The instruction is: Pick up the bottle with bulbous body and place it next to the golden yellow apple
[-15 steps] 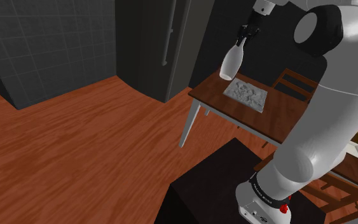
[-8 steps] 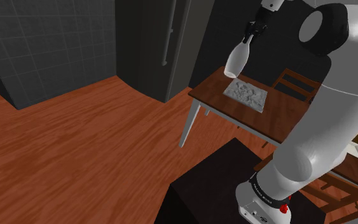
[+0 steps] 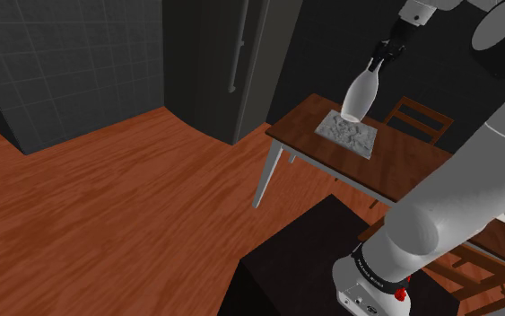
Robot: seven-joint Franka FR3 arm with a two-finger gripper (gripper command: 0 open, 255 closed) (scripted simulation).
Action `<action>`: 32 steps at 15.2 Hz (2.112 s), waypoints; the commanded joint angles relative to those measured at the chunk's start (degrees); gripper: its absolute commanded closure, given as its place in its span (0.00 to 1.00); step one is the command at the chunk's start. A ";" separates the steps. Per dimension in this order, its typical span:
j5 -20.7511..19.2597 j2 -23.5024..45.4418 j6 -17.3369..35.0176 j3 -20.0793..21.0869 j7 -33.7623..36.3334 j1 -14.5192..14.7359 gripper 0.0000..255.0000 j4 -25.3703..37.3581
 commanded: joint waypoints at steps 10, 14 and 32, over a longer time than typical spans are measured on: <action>-5.16 -10.26 0.35 -5.40 -10.20 -5.12 1.00 -9.38; -6.31 -12.17 -0.16 -8.00 -14.73 -7.27 1.00 -10.52; 0.89 -3.09 -4.89 -27.65 -44.41 -16.81 1.00 -1.85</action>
